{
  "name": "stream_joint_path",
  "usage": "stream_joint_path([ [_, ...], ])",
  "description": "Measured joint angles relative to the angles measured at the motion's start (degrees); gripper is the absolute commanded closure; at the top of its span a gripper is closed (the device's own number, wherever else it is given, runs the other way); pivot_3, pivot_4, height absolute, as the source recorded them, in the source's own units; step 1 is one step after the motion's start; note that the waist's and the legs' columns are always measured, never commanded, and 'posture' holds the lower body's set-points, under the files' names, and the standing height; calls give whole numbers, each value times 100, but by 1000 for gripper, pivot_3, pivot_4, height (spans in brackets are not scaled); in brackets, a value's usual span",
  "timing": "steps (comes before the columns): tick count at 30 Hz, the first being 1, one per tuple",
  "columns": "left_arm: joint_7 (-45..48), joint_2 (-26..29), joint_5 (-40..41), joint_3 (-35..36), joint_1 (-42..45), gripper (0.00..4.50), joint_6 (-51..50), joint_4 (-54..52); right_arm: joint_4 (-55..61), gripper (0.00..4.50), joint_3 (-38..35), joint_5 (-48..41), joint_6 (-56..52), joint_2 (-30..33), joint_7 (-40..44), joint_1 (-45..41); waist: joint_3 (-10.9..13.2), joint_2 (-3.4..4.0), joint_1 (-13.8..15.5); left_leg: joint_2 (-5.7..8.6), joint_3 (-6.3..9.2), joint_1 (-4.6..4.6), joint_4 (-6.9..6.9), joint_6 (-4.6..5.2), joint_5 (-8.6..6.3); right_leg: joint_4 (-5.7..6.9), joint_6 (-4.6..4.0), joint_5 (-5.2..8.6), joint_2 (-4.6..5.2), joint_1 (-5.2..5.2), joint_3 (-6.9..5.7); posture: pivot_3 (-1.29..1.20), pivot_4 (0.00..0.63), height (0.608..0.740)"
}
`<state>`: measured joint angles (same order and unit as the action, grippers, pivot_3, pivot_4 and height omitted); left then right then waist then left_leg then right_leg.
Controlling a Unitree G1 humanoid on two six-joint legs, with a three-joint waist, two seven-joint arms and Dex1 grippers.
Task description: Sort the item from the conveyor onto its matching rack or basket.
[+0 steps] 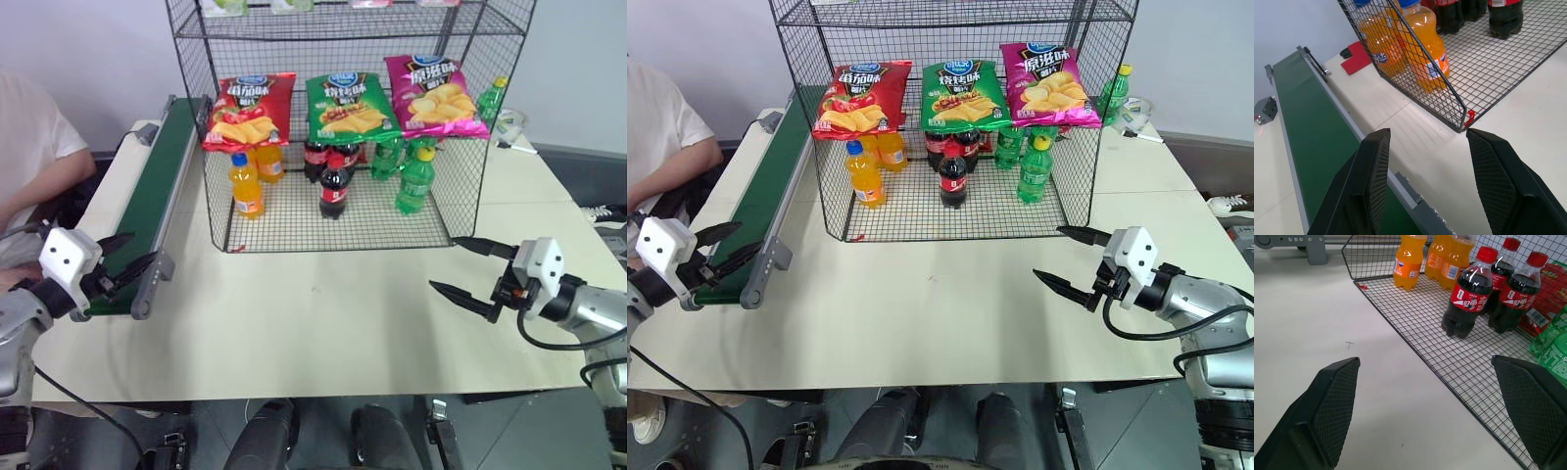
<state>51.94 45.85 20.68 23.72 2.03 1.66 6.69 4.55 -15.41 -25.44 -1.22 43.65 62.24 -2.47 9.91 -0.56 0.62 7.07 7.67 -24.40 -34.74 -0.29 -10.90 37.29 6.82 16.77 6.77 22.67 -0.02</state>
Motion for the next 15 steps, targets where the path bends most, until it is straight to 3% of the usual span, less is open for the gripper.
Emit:
stream_joint_path([
  [15, 0, -51, -4, 0, -27, 1934, 29, 0, -44, 0, 86, 11, 56, 0, 6, -14, 1, 1, 1, 0, 0, 0, 4, 0, 0, -4, 0, 0, 0, 0, 0, 0, 150, 740],
])
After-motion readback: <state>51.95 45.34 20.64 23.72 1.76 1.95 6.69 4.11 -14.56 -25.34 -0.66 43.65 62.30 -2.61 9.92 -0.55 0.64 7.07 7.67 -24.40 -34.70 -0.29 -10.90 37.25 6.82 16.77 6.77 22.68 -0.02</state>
